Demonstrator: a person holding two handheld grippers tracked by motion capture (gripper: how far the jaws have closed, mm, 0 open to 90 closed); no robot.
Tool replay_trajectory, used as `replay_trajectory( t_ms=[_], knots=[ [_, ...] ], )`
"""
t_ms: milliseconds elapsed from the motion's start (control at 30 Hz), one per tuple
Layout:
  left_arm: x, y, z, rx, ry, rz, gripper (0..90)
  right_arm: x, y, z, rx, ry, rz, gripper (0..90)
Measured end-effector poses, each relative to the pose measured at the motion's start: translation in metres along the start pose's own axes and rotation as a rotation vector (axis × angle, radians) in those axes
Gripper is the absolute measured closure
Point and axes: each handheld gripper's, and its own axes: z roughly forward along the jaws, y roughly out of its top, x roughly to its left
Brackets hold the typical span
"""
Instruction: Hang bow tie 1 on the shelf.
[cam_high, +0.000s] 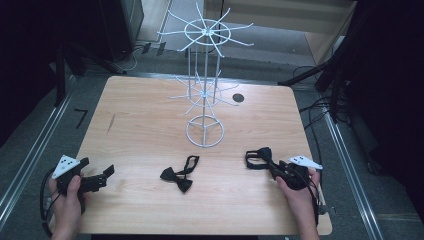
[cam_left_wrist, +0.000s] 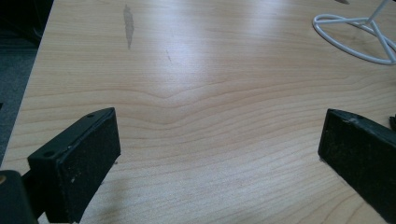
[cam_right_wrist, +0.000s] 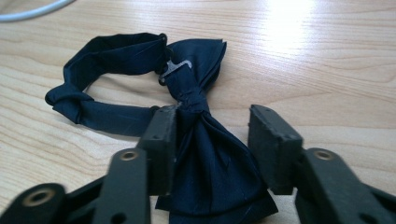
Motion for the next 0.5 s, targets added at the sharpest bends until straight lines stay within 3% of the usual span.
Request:
replay_trajectory(
  t_ms=[100,133,200,500],
  knots=[
    [0.0,0.0,0.0,0.0,0.0,0.0,0.0,0.002,0.001,0.0,0.006,0.003,0.002,66.3],
    [0.0,0.0,0.0,0.0,0.001,0.0,0.0,0.004,0.002,0.003,0.002,-0.015,-0.031,72.3],
    [0.0,0.0,0.0,-0.002,0.002,0.001,0.0,0.008,0.007,0.007,0.02,-0.024,-0.084,75.6],
    [0.0,-0.001,0.0,-0.008,0.001,-0.004,0.0,0.01,0.023,0.016,0.087,-0.033,-0.083,81.2]
  ],
)
